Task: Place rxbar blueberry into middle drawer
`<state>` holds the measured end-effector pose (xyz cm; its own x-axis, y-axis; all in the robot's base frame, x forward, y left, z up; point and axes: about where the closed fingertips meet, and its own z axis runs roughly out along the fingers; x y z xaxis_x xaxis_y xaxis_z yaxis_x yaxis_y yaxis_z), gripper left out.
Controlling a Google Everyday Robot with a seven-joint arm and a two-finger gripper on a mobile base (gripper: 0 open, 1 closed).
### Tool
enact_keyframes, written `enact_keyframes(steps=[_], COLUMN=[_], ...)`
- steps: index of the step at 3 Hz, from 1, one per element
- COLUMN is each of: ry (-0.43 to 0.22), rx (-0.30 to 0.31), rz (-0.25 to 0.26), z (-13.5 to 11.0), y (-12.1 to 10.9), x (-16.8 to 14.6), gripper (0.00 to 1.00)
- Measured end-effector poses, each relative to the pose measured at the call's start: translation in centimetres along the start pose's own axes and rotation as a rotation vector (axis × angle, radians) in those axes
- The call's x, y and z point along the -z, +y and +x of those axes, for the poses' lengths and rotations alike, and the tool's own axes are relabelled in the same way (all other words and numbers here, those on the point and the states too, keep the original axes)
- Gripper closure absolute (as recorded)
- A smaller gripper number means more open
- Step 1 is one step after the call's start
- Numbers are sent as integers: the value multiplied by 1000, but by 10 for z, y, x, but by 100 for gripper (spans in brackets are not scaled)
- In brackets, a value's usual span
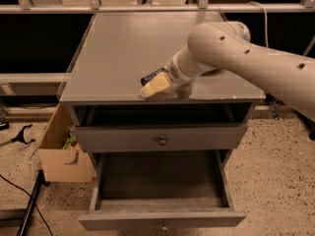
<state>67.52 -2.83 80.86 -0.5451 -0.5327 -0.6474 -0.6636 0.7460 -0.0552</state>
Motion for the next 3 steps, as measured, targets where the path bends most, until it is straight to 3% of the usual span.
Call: enact_keyframes(steps=[1,3], ry=[-2,-4], rx=[-25,-30], rz=[-4,-7], z=[1,-4], y=[-3,-2], x=[-4,0], gripper=[4,26])
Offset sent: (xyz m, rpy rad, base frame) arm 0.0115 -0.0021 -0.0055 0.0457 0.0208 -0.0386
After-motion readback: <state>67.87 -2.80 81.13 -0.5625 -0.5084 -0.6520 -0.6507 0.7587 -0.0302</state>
